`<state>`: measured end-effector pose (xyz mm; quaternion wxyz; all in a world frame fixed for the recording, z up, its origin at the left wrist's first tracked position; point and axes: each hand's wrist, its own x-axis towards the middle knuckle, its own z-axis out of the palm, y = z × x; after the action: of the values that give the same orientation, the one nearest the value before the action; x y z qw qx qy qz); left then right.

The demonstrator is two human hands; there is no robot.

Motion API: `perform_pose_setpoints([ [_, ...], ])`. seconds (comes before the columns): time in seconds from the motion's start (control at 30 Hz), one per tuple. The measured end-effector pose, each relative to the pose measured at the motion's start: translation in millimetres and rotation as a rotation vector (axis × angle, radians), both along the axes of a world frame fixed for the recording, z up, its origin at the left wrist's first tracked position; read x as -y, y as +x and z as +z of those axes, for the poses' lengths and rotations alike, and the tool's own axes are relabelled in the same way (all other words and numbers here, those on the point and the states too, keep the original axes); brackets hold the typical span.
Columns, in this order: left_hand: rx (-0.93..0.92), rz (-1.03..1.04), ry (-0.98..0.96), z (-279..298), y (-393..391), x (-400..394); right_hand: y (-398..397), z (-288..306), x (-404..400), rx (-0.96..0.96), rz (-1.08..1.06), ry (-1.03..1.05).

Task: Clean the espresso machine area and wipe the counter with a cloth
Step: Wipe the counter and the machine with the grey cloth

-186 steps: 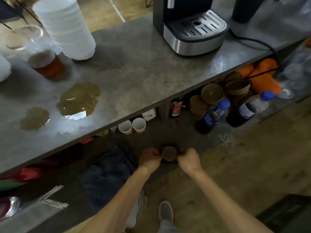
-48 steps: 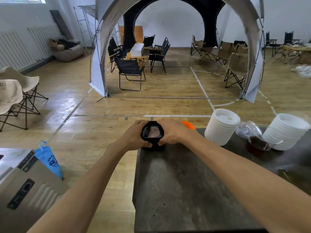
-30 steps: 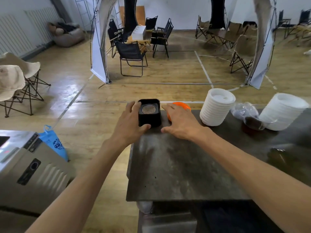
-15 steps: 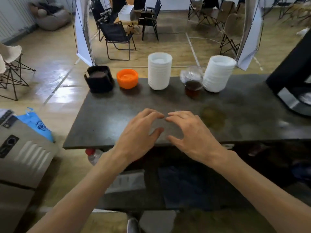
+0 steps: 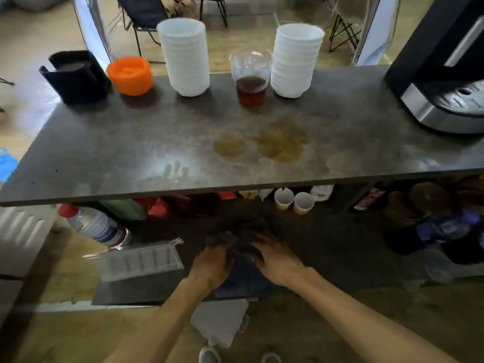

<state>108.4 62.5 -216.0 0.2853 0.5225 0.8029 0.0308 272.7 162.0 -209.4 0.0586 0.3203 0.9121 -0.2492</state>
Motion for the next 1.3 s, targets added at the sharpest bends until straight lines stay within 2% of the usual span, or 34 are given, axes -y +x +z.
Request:
perform_pose_setpoints([
  [0.1,-0.103,0.002,0.02,-38.1,-14.8,-13.1,-17.9,-45.5,-18.0,0.099,0.01,0.035],
  [0.27,-0.181,0.021,0.014,-68.8,-29.0,-28.2,-40.9,-83.9,-38.6,0.115,-0.024,0.028],
  [0.4,-0.221,0.026,-0.009,-68.3,-30.1,-31.8,-42.3,-80.0,-50.7,0.132,-0.063,-0.006],
  [0.53,-0.22,-0.009,0.054,-47.5,-15.2,-23.9,-20.8,-59.5,-33.9,0.157,-0.083,0.021],
  [0.67,-0.09,-0.027,0.115,-2.4,-1.8,5.5,11.8,-12.3,-4.9,0.177,-0.071,-0.029],
  [0.77,0.114,-0.003,0.186,48.7,5.4,37.8,41.2,44.9,12.0,0.028,-0.153,-0.292],
  [0.83,0.214,0.023,0.314,86.2,8.9,54.8,55.3,86.6,20.4,-0.077,-0.16,-0.352],
  [0.97,0.164,0.017,0.582,165.6,5.2,54.7,65.8,162.4,22.6,-0.316,-0.221,-0.236],
  [1.13,0.092,0.023,0.793,246.1,-10.2,15.8,36.4,234.9,-1.8,-0.593,-0.176,-0.025],
  [1.2,0.084,0.058,0.853,263.1,-23.1,-1.0,14.1,253.7,-17.5,-0.638,-0.161,0.046],
  [1.3,0.036,0.146,0.89,274.4,-48.1,-30.2,-23.1,268.0,-48.9,-0.609,-0.179,0.069],
])
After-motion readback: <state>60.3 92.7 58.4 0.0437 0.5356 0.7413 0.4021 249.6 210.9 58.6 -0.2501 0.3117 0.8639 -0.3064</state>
